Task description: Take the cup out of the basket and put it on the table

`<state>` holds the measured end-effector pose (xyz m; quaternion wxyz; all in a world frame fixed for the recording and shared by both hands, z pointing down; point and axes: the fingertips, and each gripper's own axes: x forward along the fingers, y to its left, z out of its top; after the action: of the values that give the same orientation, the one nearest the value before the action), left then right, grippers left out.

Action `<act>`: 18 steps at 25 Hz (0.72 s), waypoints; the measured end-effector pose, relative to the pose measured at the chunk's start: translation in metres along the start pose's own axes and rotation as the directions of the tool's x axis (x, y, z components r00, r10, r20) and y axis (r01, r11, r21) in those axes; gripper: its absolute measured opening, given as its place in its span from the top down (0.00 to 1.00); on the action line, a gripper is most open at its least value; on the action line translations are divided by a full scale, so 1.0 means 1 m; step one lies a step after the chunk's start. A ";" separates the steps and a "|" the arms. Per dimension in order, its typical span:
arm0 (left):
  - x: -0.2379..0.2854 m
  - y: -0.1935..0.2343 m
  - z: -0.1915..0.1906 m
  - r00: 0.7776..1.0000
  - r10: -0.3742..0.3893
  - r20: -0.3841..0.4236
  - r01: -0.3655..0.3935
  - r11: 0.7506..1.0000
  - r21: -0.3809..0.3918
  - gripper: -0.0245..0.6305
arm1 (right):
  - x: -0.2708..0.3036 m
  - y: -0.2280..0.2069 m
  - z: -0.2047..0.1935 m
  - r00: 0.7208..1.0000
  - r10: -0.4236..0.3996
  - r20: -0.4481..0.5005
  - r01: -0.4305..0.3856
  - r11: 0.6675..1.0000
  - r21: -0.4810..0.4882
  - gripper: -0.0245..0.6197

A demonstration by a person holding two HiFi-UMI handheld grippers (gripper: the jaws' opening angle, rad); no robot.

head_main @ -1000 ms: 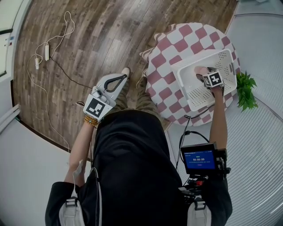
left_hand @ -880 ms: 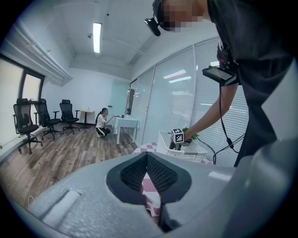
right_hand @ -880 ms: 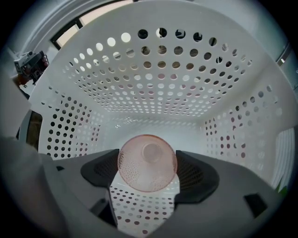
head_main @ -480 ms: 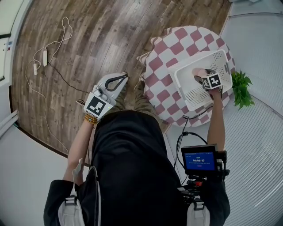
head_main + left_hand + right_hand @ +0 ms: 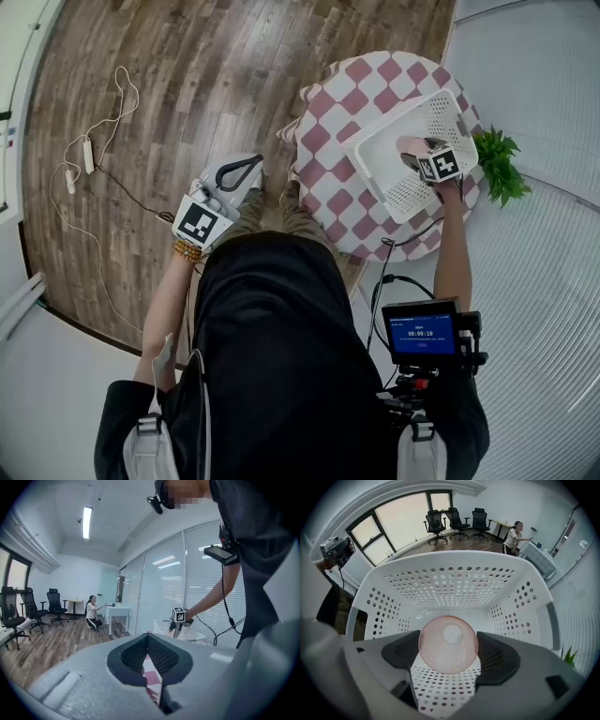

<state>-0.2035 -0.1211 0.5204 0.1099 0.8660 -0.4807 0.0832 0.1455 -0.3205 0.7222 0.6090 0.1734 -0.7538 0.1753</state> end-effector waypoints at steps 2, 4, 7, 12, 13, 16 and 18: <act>0.000 0.000 0.002 1.000 -0.014 0.005 0.014 1.000 0.007 0.96 | -0.007 0.002 0.003 1.000 -0.018 0.021 0.018 1.000 0.004 0.37; 0.001 0.001 0.005 1.000 -0.027 0.009 0.027 0.999 0.017 0.96 | -0.013 0.004 0.005 0.999 -0.030 0.039 0.029 0.999 0.018 0.37; 0.004 0.000 0.008 0.999 -0.047 0.009 0.046 0.999 0.029 0.96 | -0.022 0.008 0.007 0.997 -0.040 0.062 0.038 0.999 0.036 0.37; 0.008 -0.004 0.012 0.997 -0.078 0.013 0.077 0.996 0.048 0.96 | -0.030 0.012 0.006 0.995 -0.045 0.089 0.039 0.997 0.069 0.37; 0.009 -0.004 0.012 0.996 -0.083 0.014 0.082 0.995 0.052 0.96 | -0.031 0.013 0.006 0.995 -0.039 0.095 0.031 0.996 0.084 0.37; 0.010 -0.007 0.012 0.995 -0.095 0.013 0.094 0.994 0.058 0.96 | -0.035 0.014 0.005 0.993 -0.034 0.112 0.019 0.991 0.131 0.37; 0.010 -0.008 0.011 0.995 -0.103 0.009 0.102 0.993 0.063 0.96 | -0.041 0.013 0.005 0.991 -0.051 0.123 0.032 0.988 0.154 0.37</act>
<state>-0.1909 -0.1286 0.5115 0.0839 0.8930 -0.4335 0.0869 0.1426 -0.3092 0.6807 0.5485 0.2457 -0.7718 0.2078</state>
